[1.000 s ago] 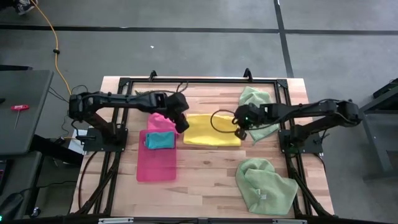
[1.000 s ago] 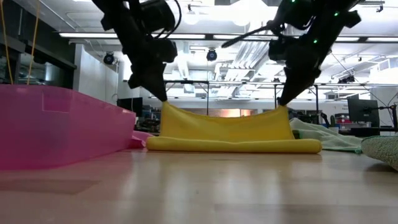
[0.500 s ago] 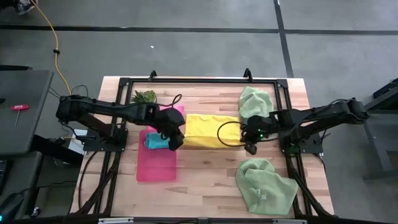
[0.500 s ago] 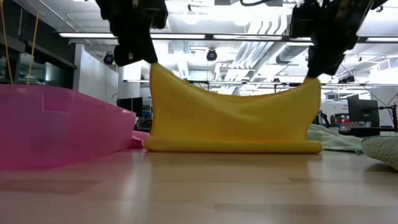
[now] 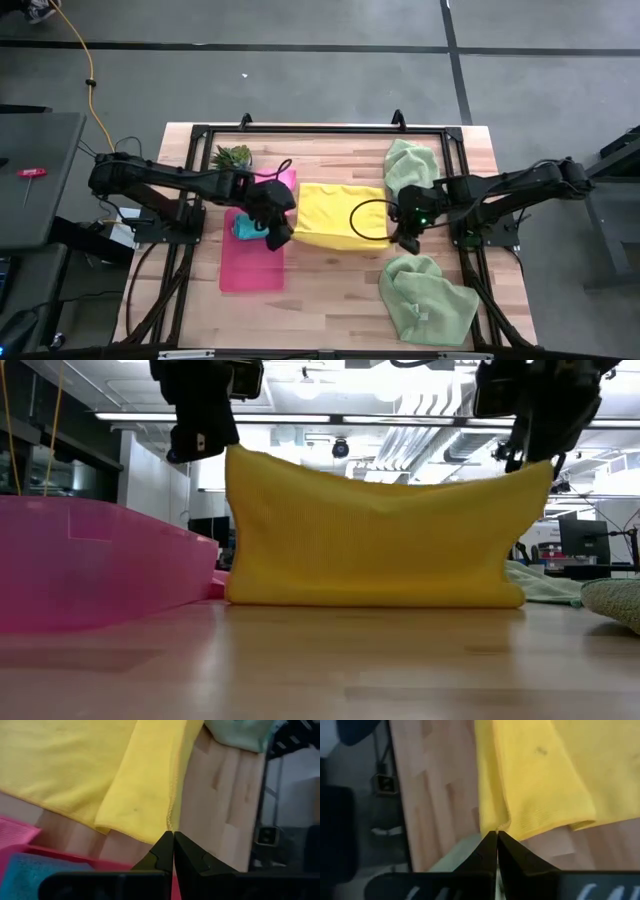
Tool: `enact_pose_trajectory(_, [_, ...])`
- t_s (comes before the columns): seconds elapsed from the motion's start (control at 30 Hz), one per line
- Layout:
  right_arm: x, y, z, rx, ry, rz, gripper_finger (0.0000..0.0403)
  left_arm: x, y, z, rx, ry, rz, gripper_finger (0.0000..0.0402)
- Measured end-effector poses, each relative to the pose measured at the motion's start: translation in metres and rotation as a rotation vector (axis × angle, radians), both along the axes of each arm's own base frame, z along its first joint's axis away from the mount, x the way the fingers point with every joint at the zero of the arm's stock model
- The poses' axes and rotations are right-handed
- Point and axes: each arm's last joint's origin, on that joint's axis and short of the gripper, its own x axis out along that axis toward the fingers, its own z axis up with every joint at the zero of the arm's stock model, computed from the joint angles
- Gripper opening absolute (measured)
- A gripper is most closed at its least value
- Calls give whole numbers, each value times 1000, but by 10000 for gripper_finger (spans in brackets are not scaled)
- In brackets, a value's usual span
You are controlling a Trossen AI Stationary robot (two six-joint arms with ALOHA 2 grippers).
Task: Fold microfiber towels
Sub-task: Fold the yellow microfiber towel
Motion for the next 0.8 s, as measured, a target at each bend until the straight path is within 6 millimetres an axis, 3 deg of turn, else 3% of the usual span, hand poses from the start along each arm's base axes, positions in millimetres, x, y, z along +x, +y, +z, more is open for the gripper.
enact_pose_trajectory(0.37, [-3, 15, 1, 155, 56, 65, 0, 0, -9, 1, -106, -2, -82, 0])
enact_pose_trajectory(0.57, [-2, 8, -1, 34, 47, -49, 0, 1, 1, 0, -3, -1, 37, 0])
enact_pose_trajectory(0.8, [-2, -16, -4, -206, 59, -294, 0, -1, 26, 0, 128, 6, 170, 0])
